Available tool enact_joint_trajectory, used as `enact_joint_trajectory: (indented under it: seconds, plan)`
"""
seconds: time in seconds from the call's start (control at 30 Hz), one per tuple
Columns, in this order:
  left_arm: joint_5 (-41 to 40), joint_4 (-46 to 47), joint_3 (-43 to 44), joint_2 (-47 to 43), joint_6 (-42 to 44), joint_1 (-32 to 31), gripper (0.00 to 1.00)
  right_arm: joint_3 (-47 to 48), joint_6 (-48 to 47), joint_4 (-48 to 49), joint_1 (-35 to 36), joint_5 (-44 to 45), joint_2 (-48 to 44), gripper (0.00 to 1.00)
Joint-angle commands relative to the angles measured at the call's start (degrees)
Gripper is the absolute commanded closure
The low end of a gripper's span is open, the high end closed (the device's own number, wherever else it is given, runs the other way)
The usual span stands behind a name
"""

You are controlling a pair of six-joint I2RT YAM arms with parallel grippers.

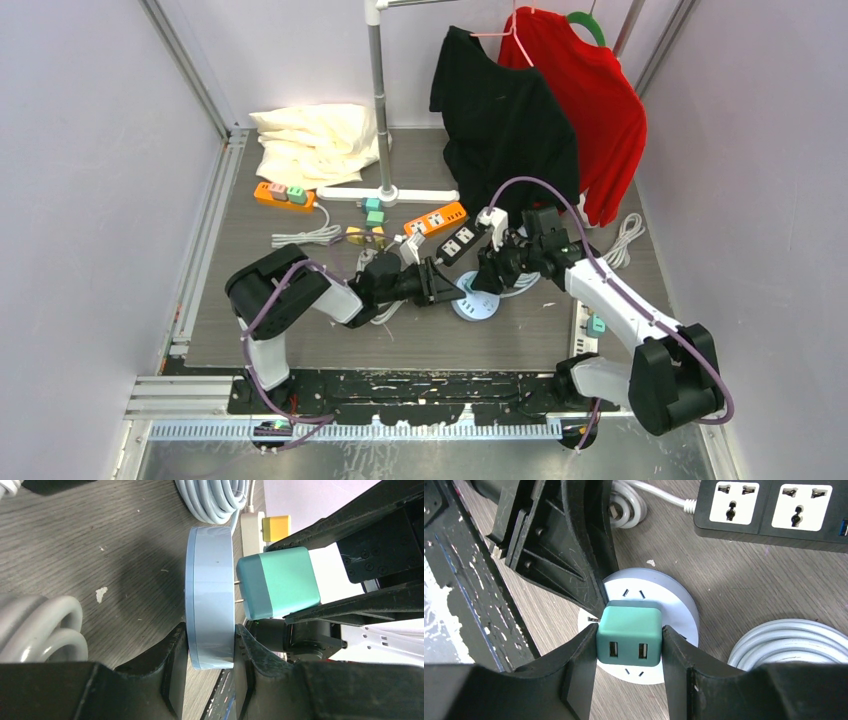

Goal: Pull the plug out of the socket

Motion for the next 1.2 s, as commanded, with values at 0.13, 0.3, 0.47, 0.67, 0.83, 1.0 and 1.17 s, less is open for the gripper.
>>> enact_joint_trajectory:
  seconds: [0.13,0.3,0.47,0.67,0.83,1.0,1.17]
  plan:
    - [-2.6,-9.6,-1.1,1.7,5.3,0.6,1.00,9.4,5.3,0.3,-1.7,-1.0,0.2,0.99]
    - [-3.5,-9.6,-0.9,2.4,5.5,0.7,1.00,8.9,1.5,-4.3,-4.3,-6.3,-3.3,0.99]
    - [-3.2,-9.3,-0.6,2.2,5.8,0.7,1.00,7.4,0.9,-5.2,-6.0,-9.0,-5.2,0.99]
    - [-3.7,-12.3,1.0,0.2,7.8,-0.6,0.82,7.3,2.5,-4.9,-8.9,-12.5,-6.2,0.99]
    - [-7.0,-17.4,2.1,-3.9,11.1,-1.7,0.59,7.2,3.0,-4.9,-10.4,-13.8,-6.5,0.99]
    - [-10.7,-22.8,1.9,-10.2,15.1,-1.9,0.48,7.2,3.0,-5.1,-10.9,-14.2,-6.1,0.99]
    - [-14.2,-27.6,1.1,-17.7,21.2,-2.1,0.43,7.2,2.9,-5.4,-11.2,-15.3,-5.9,0.99]
